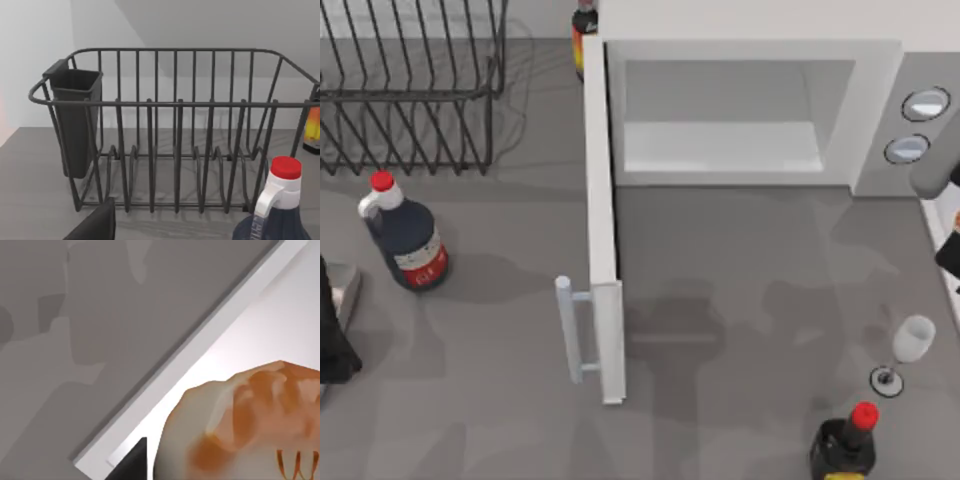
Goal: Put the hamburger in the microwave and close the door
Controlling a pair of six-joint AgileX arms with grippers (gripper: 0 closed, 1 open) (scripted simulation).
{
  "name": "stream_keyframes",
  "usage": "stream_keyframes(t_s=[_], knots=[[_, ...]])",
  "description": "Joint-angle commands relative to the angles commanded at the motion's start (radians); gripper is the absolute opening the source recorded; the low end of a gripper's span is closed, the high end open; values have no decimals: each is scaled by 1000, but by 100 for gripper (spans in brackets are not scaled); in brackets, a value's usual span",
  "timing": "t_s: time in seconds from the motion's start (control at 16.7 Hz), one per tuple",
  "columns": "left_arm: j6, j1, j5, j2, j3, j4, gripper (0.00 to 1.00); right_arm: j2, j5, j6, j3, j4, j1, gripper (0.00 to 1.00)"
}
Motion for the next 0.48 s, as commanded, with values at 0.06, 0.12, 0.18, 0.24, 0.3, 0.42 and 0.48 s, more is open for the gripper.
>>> stream_keyframes(t_s=[0.06, 0.12, 0.18, 0.24, 0.3, 0.42, 0.48], knots=[[0, 0, 0, 0, 0, 0, 100, 38, 29, 59, 13, 77, 27, 0], [0, 0, 0, 0, 0, 0, 100, 80, 59, 120, 24, 158, 57, 0], [0, 0, 0, 0, 0, 0, 100, 123, 89, 183, 35, 240, 88, 0], [0, 0, 0, 0, 0, 0, 100, 168, 119, 246, 44, 324, 120, 0], [0, 0, 0, 0, 0, 0, 100, 214, 148, 311, 52, 409, 153, 0], [0, 0, 0, 0, 0, 0, 100, 307, 207, 439, 67, 578, 218, 0], [0, 0, 0, 0, 0, 0, 100, 354, 236, 502, 73, 661, 249, 0]])
